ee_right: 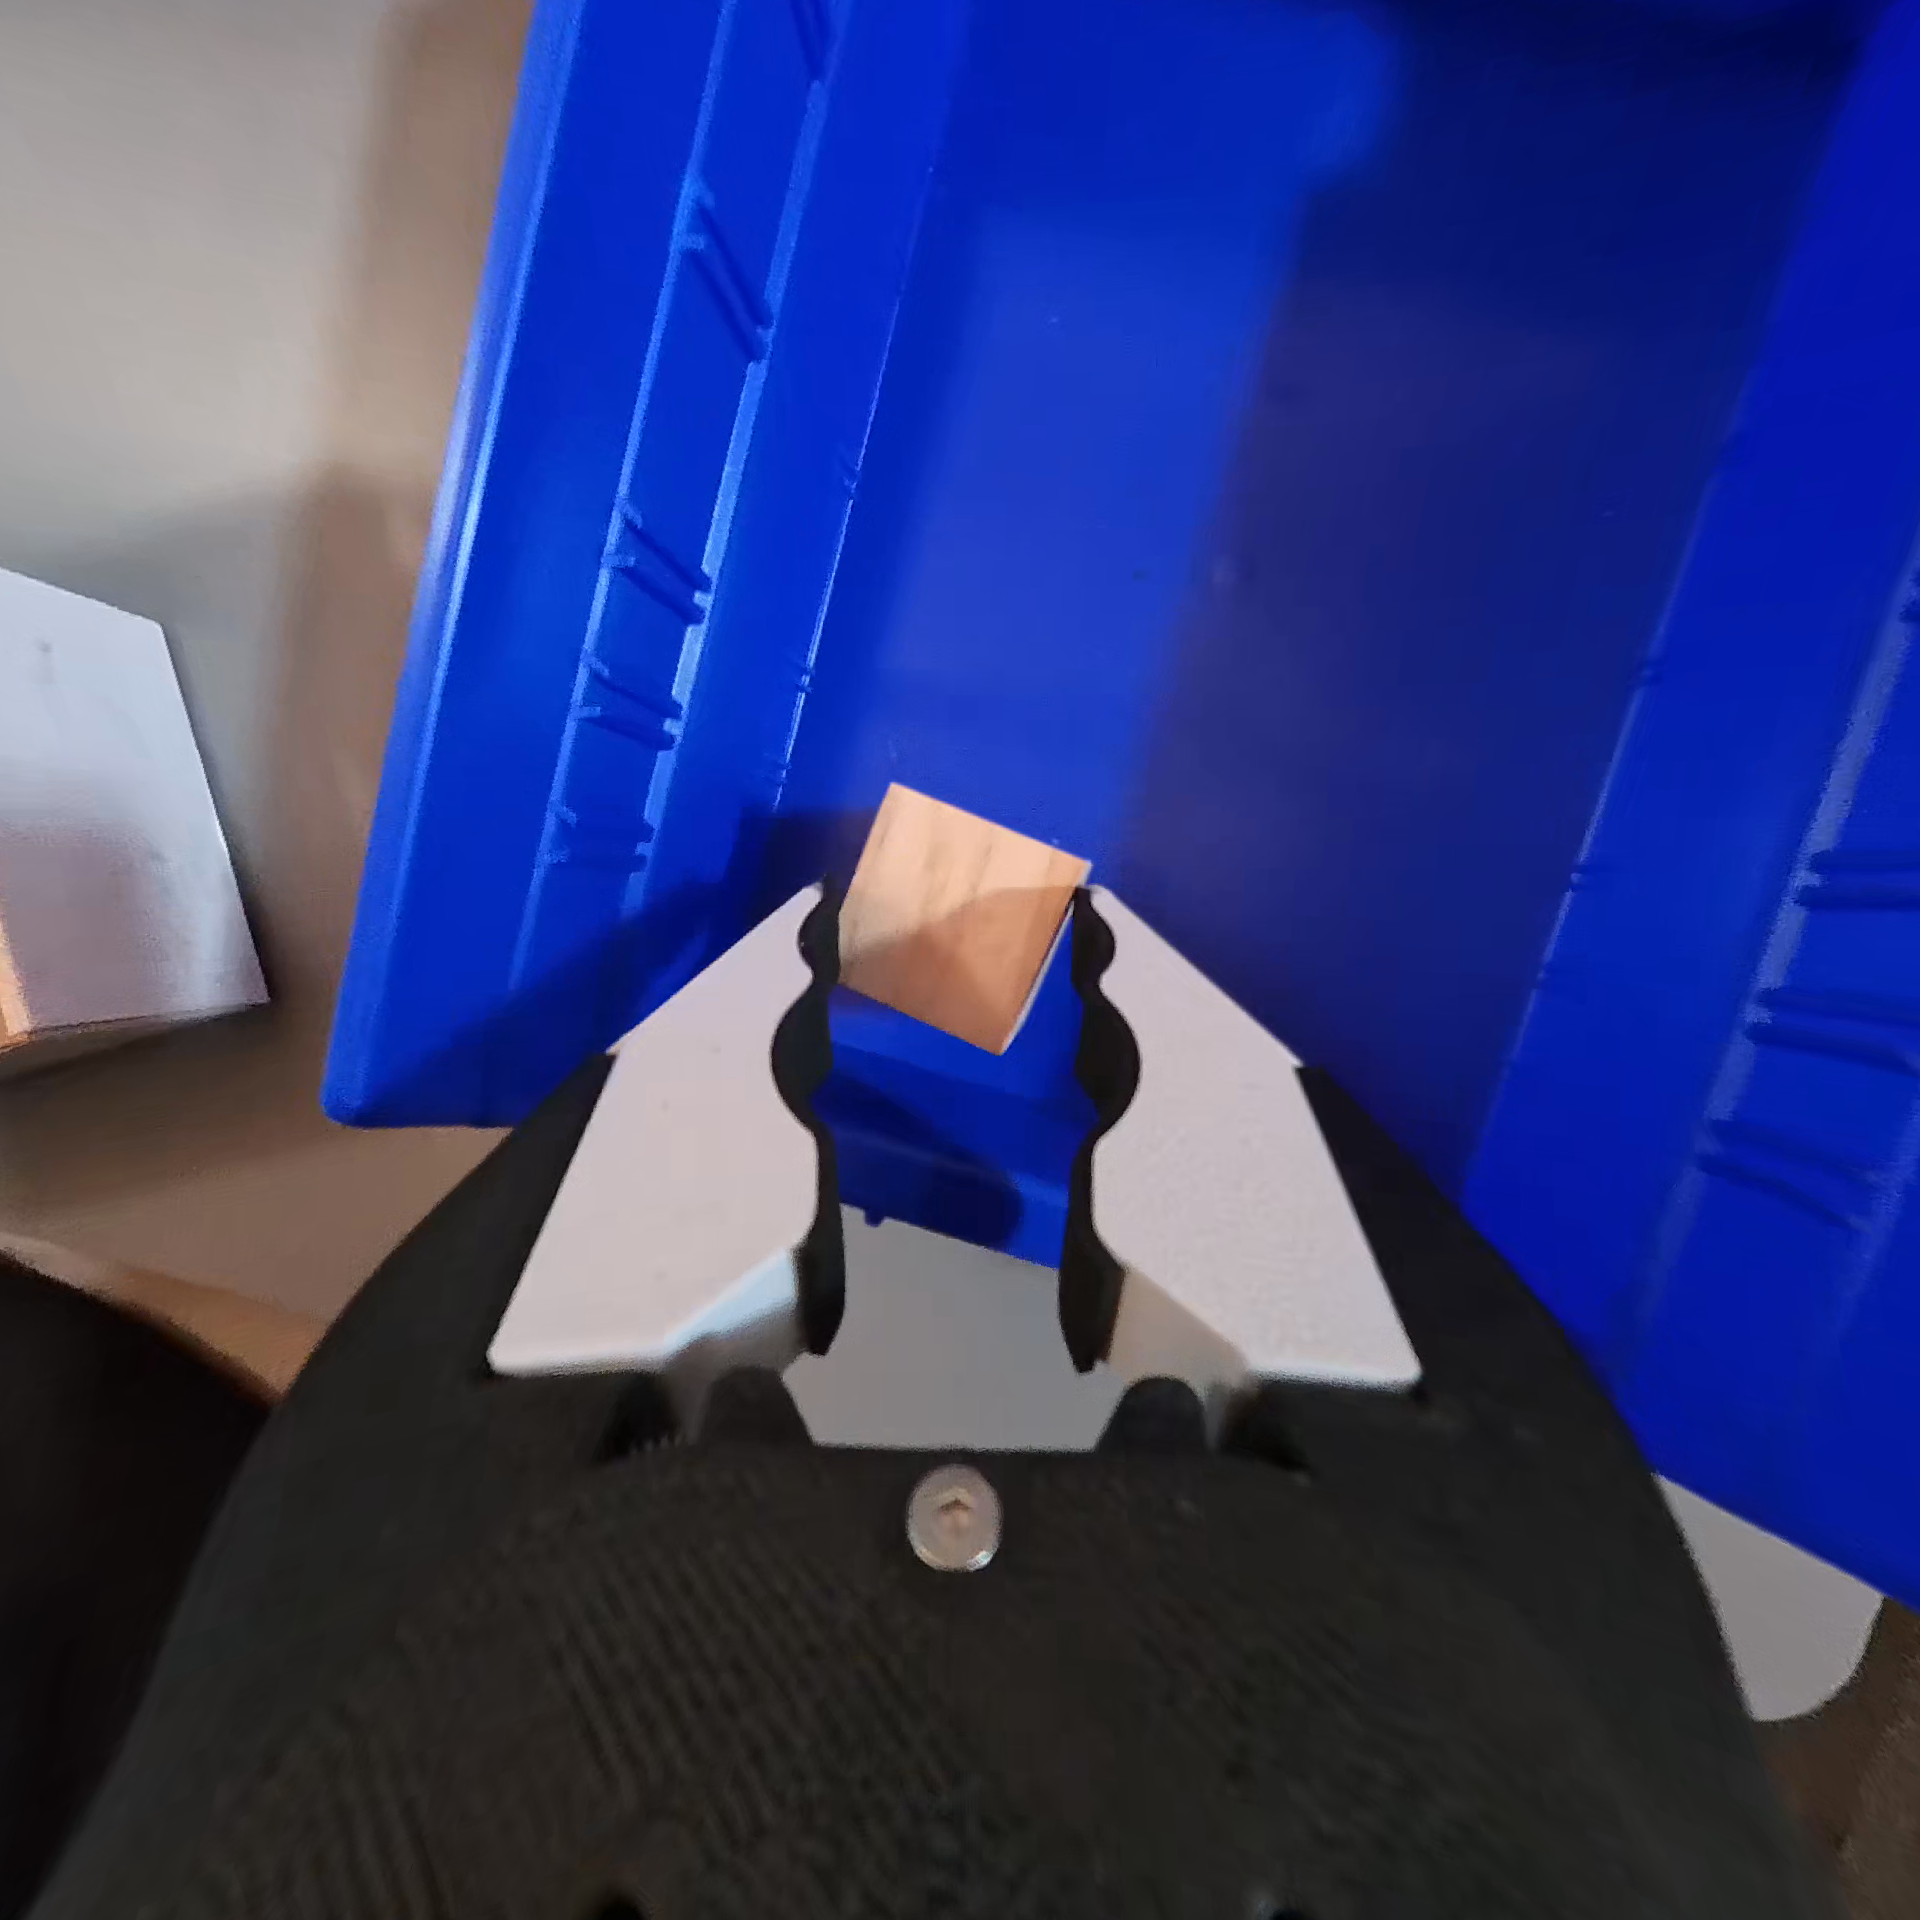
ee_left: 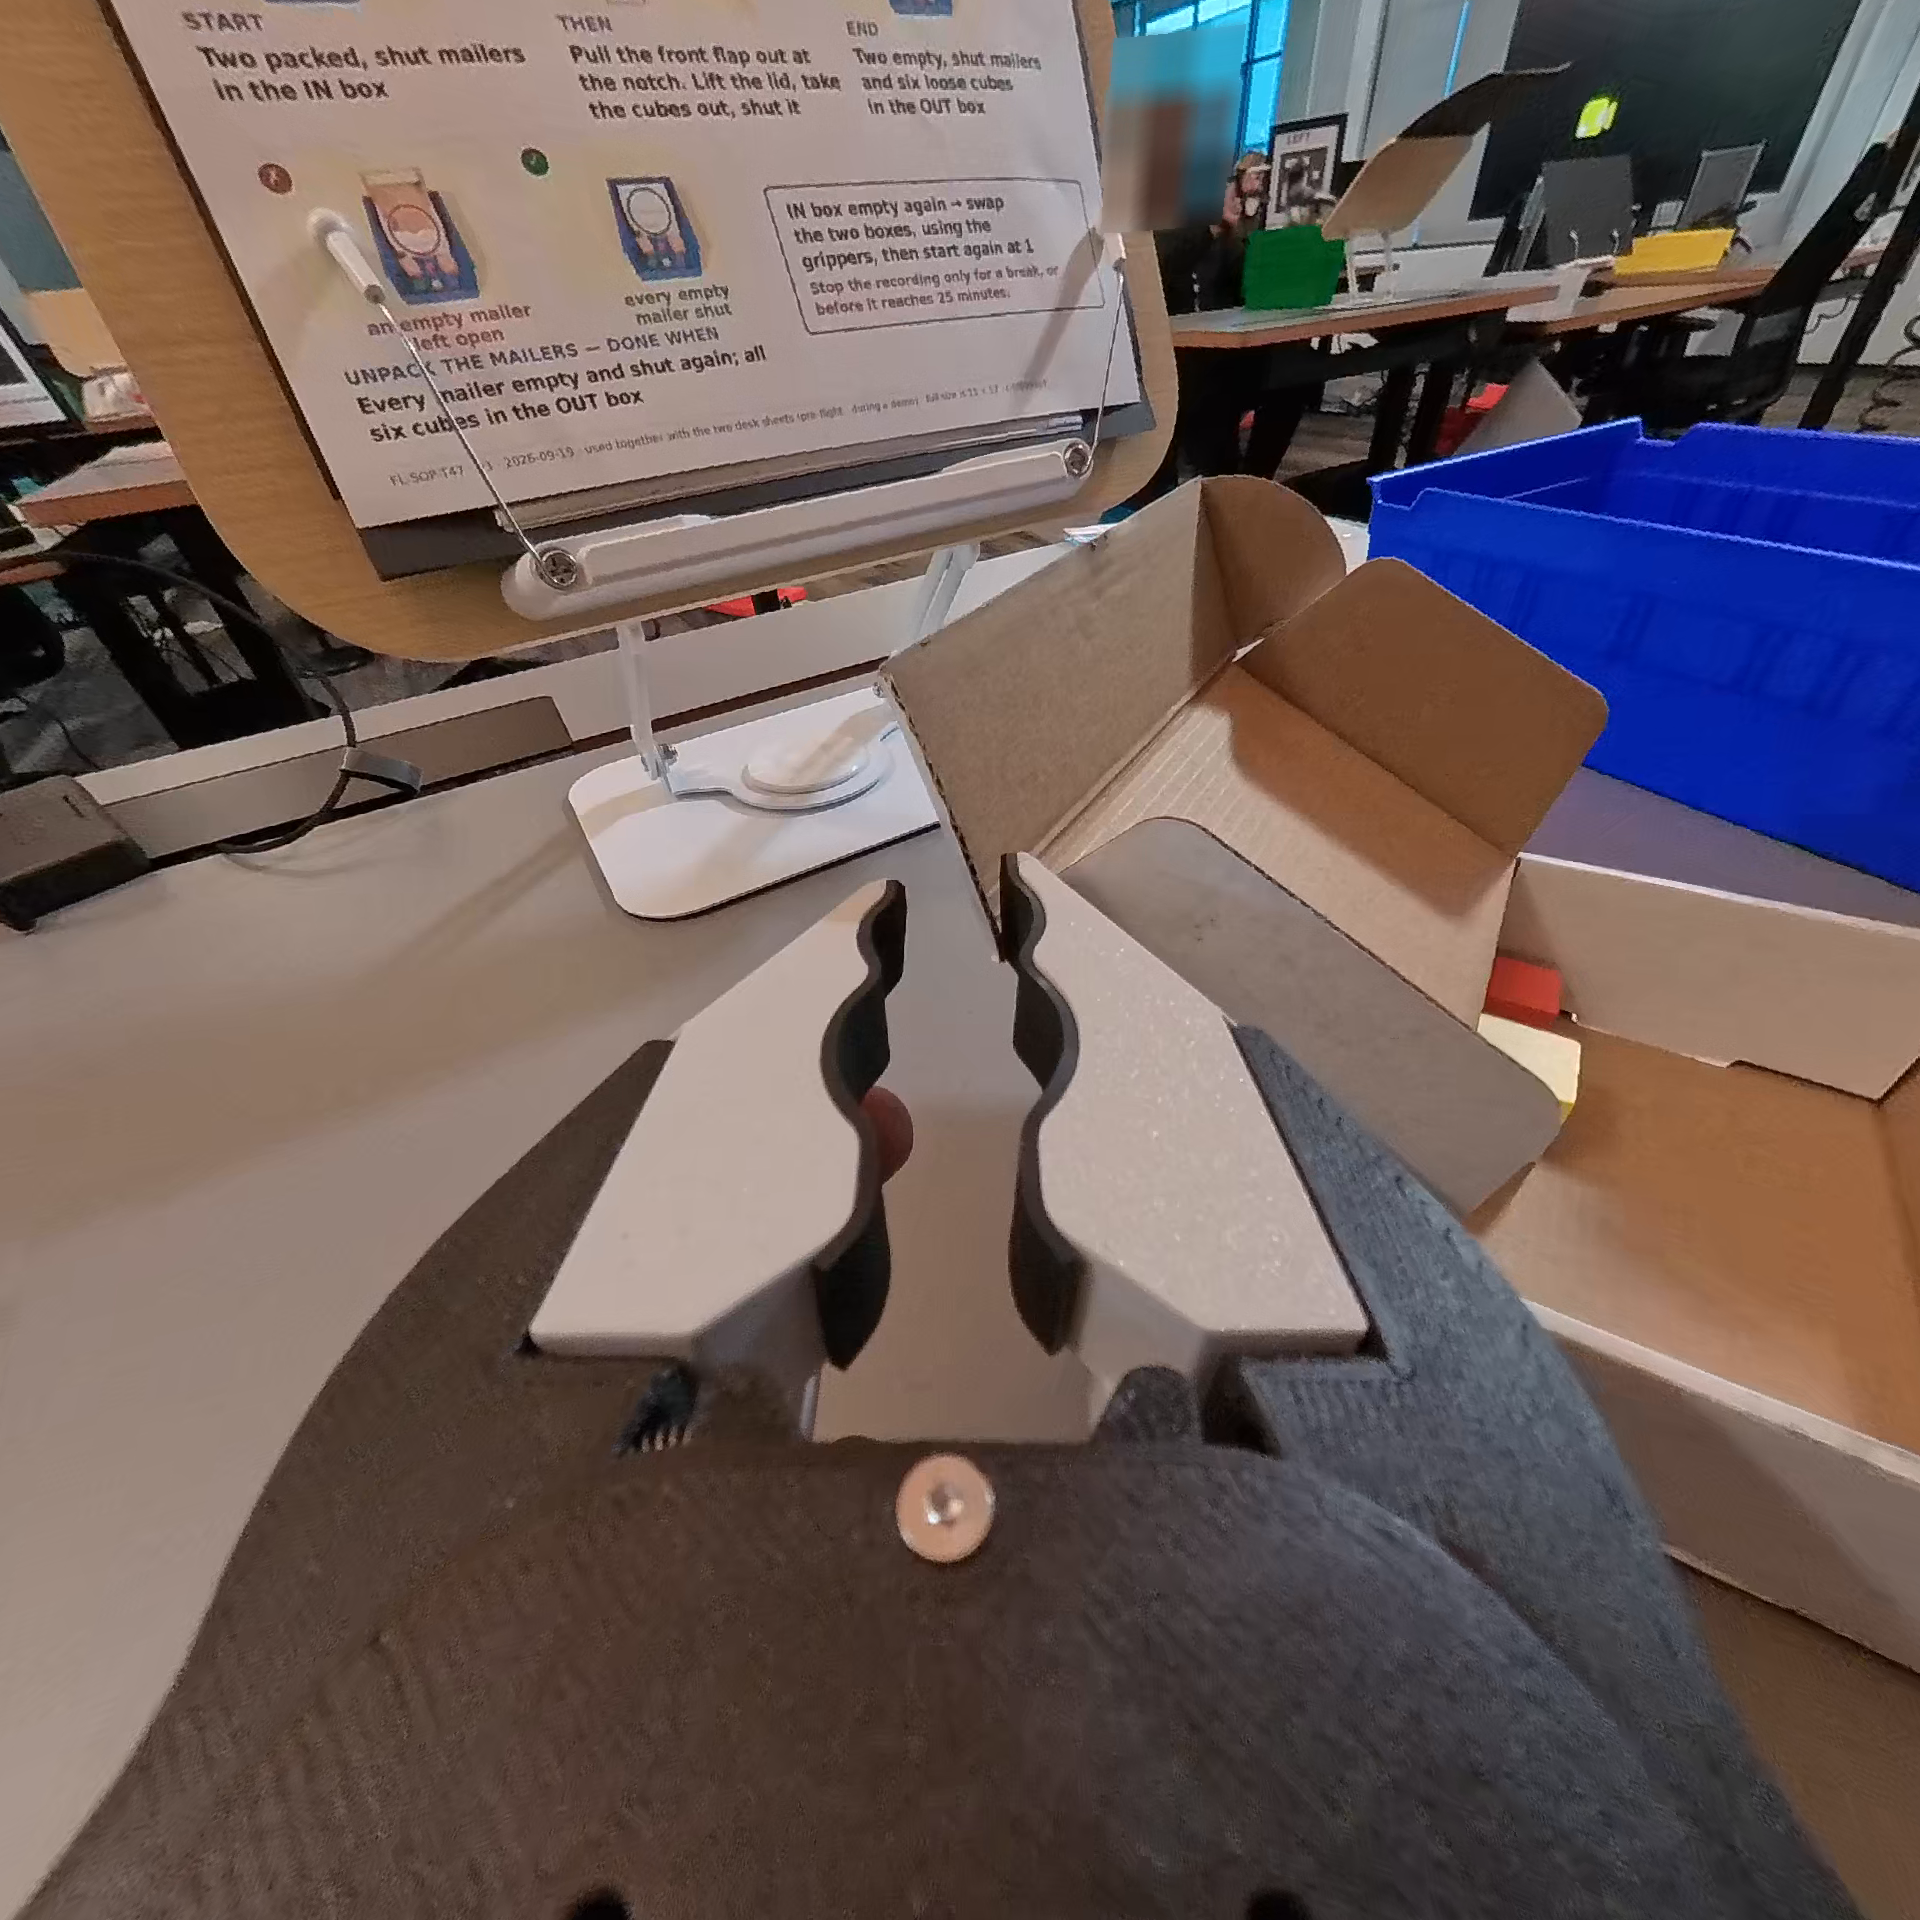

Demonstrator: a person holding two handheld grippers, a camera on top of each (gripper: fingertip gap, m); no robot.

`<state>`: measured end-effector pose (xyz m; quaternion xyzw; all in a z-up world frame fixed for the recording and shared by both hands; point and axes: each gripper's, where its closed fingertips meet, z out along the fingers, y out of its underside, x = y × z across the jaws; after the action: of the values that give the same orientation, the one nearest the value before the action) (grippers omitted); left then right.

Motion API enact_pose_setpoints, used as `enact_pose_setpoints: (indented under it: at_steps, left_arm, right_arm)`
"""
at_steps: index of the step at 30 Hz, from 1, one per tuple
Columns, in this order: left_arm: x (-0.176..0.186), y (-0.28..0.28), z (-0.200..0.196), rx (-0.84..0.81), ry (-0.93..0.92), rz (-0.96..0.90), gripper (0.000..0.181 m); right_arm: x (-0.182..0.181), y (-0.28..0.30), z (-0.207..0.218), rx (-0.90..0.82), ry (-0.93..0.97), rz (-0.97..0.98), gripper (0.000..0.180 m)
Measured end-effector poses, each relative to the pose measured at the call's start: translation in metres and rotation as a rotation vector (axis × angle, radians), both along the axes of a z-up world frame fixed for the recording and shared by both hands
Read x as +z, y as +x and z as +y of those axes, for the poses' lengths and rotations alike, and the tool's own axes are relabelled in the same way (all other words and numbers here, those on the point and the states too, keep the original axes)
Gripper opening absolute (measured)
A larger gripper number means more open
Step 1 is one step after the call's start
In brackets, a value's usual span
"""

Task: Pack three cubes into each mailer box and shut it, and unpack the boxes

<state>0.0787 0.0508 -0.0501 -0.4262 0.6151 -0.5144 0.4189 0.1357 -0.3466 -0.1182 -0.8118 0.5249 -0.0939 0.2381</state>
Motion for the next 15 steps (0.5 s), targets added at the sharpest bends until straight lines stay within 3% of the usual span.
enact_pose_setpoints:
  at_steps: [1, 15]
  left_arm:
    - [0.0, 0.0, 0.0, -0.002, -0.002, 0.001, 0.017]
    - [0.002, -0.002, 0.0, -0.018, -0.015, -0.007, 0.018]
  right_arm:
    - [-0.002, -0.001, 0.002, 0.007, -0.001, 0.013, 0.045]
    - [-0.005, -0.014, 0.002, 0.039, -0.07, 0.061, 0.046]
